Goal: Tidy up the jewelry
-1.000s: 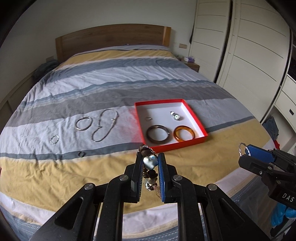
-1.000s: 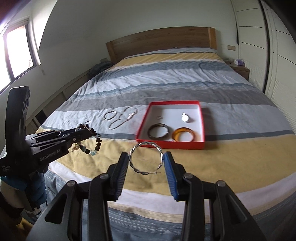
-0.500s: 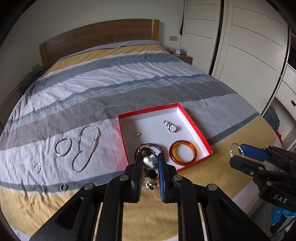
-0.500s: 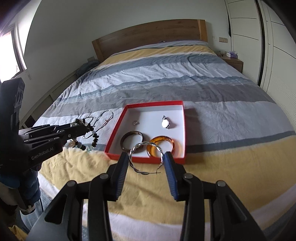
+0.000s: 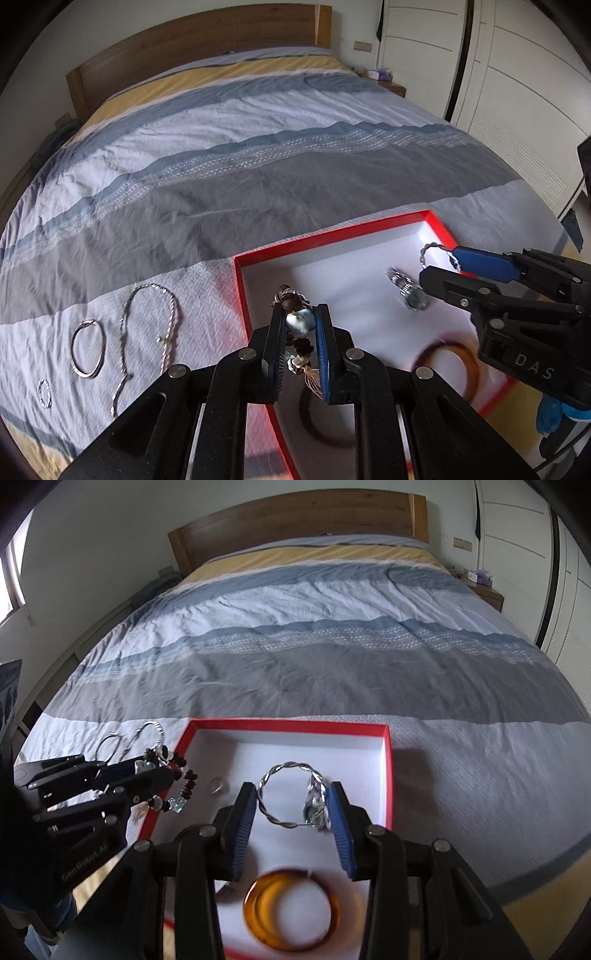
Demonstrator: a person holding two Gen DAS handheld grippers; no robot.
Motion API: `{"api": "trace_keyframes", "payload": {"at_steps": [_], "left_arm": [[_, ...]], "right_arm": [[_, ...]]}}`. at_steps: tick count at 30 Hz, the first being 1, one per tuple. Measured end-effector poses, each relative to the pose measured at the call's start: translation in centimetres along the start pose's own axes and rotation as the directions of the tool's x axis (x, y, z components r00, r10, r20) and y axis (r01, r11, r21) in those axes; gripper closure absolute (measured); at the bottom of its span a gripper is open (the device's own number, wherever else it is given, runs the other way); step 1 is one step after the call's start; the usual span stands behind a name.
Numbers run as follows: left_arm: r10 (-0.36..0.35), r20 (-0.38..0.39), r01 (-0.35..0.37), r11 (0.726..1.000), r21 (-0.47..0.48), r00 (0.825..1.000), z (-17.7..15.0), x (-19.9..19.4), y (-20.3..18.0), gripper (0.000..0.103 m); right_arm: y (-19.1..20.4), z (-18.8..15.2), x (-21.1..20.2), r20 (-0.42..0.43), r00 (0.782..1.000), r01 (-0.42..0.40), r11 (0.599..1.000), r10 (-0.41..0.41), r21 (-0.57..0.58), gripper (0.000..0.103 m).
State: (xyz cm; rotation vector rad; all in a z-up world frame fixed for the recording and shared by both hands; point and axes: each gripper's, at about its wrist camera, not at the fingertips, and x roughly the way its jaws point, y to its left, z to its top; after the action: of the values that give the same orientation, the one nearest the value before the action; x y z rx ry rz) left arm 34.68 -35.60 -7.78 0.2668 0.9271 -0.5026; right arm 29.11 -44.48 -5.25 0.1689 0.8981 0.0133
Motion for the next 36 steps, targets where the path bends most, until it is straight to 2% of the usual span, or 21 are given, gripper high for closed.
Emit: {"api": "trace_keyframes", "payload": {"at_steps": [5, 11, 18, 24, 28, 32, 36], "left_arm": [[0.012, -0.023, -0.012, 1.000, -0.004, 1.000, 1.0, 3.7, 0.4, 0.088], [-0.006, -0.067, 0.004, 1.000, -0.030, 0.998, 0.7, 6.5, 1.1, 0.088], [-0.028, -0.077, 0.024, 0.998, -0.052, 0.997, 0.8, 6.6, 1.5, 0.086], [-0.044, -0.079, 0.038, 0.997, -0.068, 0.996, 0.5, 6.6, 1.8, 0.086], [-0.043, -0.080, 0.037, 0.997, -0.071, 0.996, 0.4, 6.2, 1.9, 0.084], [-0.043, -0.061, 0.039, 0.997, -0.066, 0.997, 0.2, 5.0, 1.7, 0.065], [-0.031, -0.033, 0.028, 0.997, -0.070, 0.999, 0.1, 2.7, 1.4, 0.056]], "right_arm": [[-0.9, 1.3, 4.4, -0.066, 0.997, 0.026, 1.000, -0.025, 0.014, 0.065], [-1.7, 1.8, 7.2, -0.120, 0.990, 0.079, 0.997, -0.076, 0.015, 0.065], [-0.5, 1.4, 8.1, -0.137, 0.979, 0.143, 0.987, -0.152, -0.079, 0.064], [-0.4, 1.6, 8.0, -0.151, 0.976, 0.142, 0.985, -0.156, -0.098, 0.064], [-0.5, 1.6, 7.4, -0.148, 0.974, 0.159, 0.982, -0.173, -0.106, 0.057], [-0.8, 1.6, 6.0, -0.133, 0.974, 0.170, 0.981, -0.182, -0.098, 0.056], [-0.7, 1.6, 3.2, -0.096, 0.979, 0.172, 0.981, -0.181, -0.090, 0.056]]}}
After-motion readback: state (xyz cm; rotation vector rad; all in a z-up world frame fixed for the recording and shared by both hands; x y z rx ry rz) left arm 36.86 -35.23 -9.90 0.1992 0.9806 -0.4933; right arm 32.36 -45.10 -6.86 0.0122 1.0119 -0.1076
